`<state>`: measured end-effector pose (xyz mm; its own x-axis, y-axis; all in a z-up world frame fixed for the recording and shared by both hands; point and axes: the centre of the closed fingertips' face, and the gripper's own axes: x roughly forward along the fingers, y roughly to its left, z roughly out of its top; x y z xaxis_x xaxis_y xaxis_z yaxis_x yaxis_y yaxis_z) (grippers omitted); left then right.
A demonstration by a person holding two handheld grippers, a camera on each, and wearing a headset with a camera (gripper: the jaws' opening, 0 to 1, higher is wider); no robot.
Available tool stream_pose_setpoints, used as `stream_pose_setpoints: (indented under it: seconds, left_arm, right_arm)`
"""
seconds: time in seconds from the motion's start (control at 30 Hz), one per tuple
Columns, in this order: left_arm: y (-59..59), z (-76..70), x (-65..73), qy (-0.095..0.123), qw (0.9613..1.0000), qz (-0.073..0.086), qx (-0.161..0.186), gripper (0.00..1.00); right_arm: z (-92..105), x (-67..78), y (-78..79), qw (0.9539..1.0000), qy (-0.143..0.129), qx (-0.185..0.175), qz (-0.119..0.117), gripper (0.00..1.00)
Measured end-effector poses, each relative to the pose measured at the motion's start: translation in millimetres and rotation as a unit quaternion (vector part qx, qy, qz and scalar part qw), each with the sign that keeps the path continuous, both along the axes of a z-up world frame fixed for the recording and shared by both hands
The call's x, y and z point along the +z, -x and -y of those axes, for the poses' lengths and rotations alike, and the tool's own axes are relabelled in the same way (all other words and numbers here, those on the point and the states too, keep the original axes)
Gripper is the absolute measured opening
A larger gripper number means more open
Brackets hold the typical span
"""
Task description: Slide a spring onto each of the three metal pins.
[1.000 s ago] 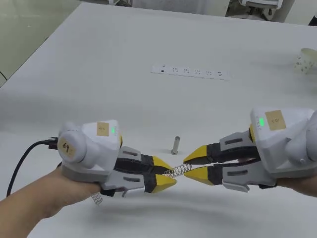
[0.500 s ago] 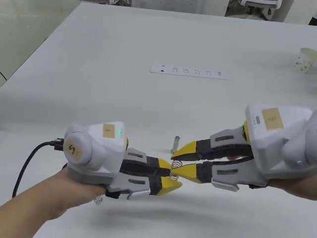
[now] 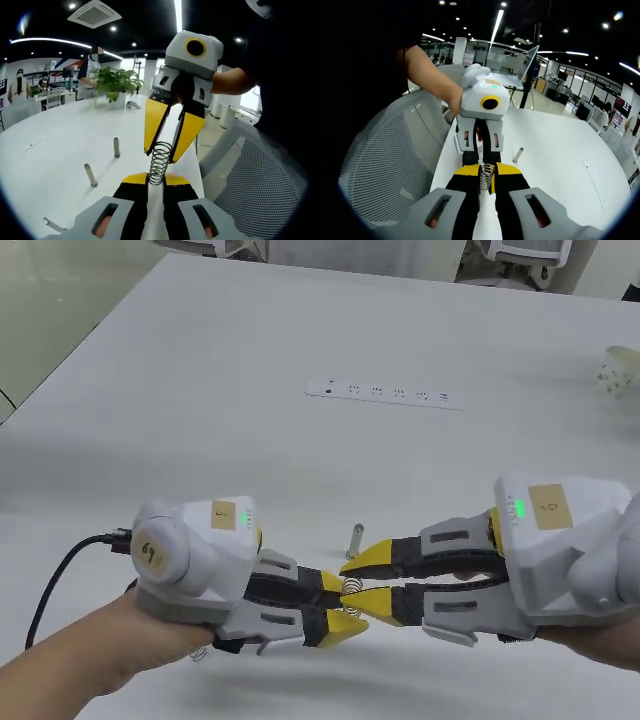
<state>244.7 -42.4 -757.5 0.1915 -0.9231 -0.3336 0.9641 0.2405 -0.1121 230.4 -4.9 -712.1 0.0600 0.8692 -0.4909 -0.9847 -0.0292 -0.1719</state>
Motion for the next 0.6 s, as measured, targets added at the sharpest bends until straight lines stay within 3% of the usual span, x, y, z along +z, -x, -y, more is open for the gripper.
stream_pose_setpoints:
  seconds: [0.4, 0.6]
  left_arm:
    - [2.0, -3.4, 2.3, 0.005, 0.9999, -0.012, 0.006, 0.03]
    - [2.1, -3.5, 2.2, 0.006, 0.9998, -0.015, 0.012, 0.09]
  right_arm:
    - [-2.2, 2.9, -0.8, 0.9999, 0.007, 0.005, 0.008, 0.07]
    - [-2.5, 2.9, -0.6, 0.9999, 0.007, 0.004, 0.006, 0.07]
